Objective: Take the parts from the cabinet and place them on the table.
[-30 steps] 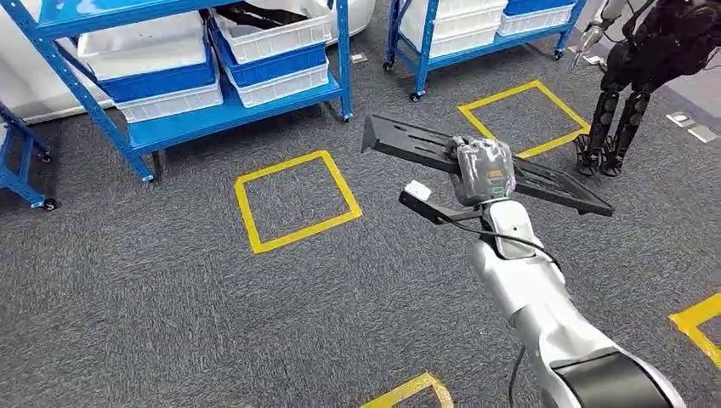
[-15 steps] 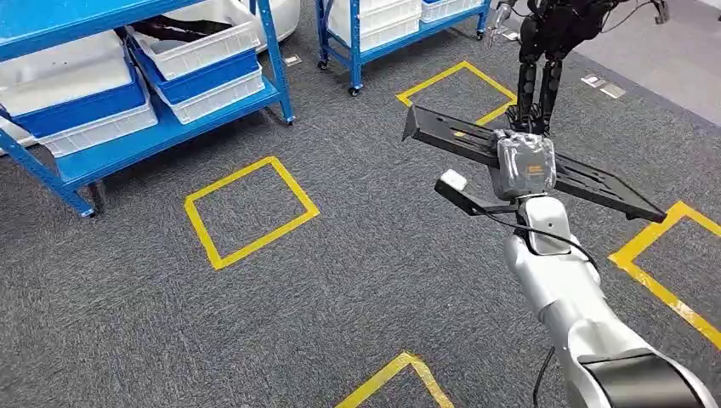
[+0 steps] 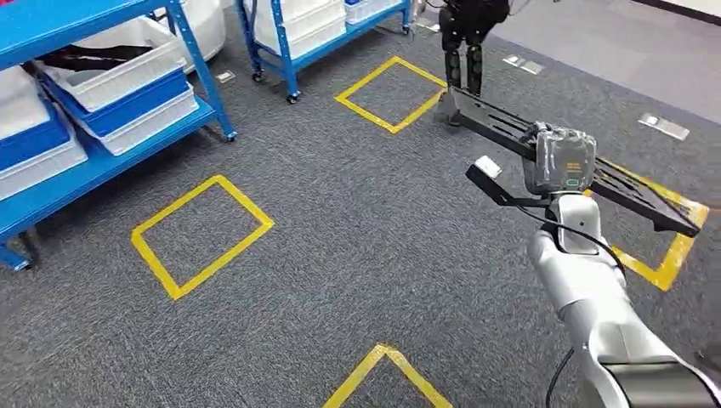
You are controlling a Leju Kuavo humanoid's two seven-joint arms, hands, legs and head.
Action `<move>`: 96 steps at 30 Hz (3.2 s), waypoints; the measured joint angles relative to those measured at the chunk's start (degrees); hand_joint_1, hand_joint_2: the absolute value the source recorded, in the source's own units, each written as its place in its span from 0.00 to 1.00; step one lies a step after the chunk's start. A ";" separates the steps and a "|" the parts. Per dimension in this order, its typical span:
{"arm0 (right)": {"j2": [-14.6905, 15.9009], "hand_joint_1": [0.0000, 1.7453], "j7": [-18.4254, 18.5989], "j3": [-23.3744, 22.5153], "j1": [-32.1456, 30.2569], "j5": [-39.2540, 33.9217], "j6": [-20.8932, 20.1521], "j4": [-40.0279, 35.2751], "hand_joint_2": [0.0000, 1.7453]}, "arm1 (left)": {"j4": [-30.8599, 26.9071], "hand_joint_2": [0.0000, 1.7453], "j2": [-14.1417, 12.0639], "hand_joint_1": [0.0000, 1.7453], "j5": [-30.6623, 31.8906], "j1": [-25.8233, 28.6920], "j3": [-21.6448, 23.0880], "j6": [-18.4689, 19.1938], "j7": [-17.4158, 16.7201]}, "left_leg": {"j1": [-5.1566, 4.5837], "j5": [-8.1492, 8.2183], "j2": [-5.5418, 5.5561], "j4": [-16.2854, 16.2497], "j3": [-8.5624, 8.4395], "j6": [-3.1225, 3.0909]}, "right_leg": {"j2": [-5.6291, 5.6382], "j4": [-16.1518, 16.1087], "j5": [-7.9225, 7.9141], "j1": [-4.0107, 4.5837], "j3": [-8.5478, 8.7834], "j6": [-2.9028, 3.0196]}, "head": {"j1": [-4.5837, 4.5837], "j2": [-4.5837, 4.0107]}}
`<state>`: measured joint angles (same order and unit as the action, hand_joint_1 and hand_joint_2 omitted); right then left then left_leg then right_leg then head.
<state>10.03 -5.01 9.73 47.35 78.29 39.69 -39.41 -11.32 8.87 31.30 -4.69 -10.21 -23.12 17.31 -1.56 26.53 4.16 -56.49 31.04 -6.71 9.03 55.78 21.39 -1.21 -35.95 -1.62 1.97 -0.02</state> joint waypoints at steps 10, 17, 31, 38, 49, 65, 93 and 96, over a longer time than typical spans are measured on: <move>1.31 1.00 -0.02 -2.19 -1.52 0.98 0.02 -1.27 1.00 | 0.00 1.00 0.50 0.00 -0.04 0.03 -0.26 -0.02 0.02 | 2.60 -0.39 -9.10 1.34 -0.91 3.80 | -11.54 3.73 2.21 -2.83 -0.14 -4.62 | -0.57 0.00; 1.38 1.00 0.44 -3.26 -1.41 2.27 0.02 -1.73 1.00 | 0.00 1.00 0.50 0.00 -0.11 -0.29 -0.70 0.00 0.24 | 3.44 2.60 -9.62 -2.35 0.81 6.53 | -9.39 3.45 2.81 -1.91 -0.73 -1.48 | -0.09 0.00; 1.18 1.00 0.92 -4.00 -0.83 3.74 -0.07 -1.99 1.00 | 0.00 1.00 0.35 0.00 -0.13 -0.04 -1.38 -0.20 0.46 | 0.09 1.72 1.31 -2.71 1.16 0.58 | 0.32 2.54 0.53 -1.19 -1.93 -1.34 | 0.48 0.00; 1.62 1.00 1.53 -4.66 -0.19 4.37 -0.09 -1.94 1.00 | 0.04 1.00 0.98 0.00 -0.15 0.25 -1.66 -0.24 0.81 | 0.54 -1.12 -5.82 1.54 0.09 1.12 | -8.29 18.10 7.88 -0.09 -8.79 -1.16 | -0.35 0.00; 2.60 1.00 2.38 -5.73 -0.01 4.87 -0.11 -1.73 1.00 | 0.04 1.00 1.07 0.00 -0.09 0.11 -1.73 -0.26 1.03 | 1.38 3.05 -6.52 -3.69 2.10 4.52 | -9.29 1.46 2.62 -0.87 1.16 -0.32 | -0.07 0.00; 3.67 1.00 3.21 -6.67 1.15 5.90 -0.15 0.11 1.00 | 0.07 1.00 0.98 0.00 -1.49 0.78 -3.13 1.75 7.85 | 1.62 -0.64 -2.43 -0.20 0.84 2.33 | -7.01 6.09 3.57 -0.18 -3.99 -1.28 | -0.75 0.00; 7.03 1.00 4.76 -8.28 2.67 9.16 -0.20 5.77 1.00 | 0.22 1.00 0.87 0.00 -3.67 1.27 -5.97 1.92 18.99 | 1.78 -0.44 -0.59 -1.90 2.28 3.87 | -0.24 0.70 0.87 -0.09 -0.28 -1.46 | -0.74 0.00; 8.26 1.00 4.83 -8.31 4.40 9.44 -0.44 7.30 1.00 | 0.22 1.00 0.90 0.00 -3.54 1.40 -6.19 1.27 19.26 | 1.80 -1.43 -2.54 -0.83 2.37 2.54 | -7.24 7.86 5.10 0.25 -3.91 -0.60 | -1.20 0.00</move>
<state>18.29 -0.17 1.42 51.75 87.73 39.25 -32.11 -11.10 9.77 27.76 -3.29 -16.39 -21.86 36.57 0.24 25.11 1.62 -57.33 33.42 -4.17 1.79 63.64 26.49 -0.96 -39.85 -2.22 0.76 -0.02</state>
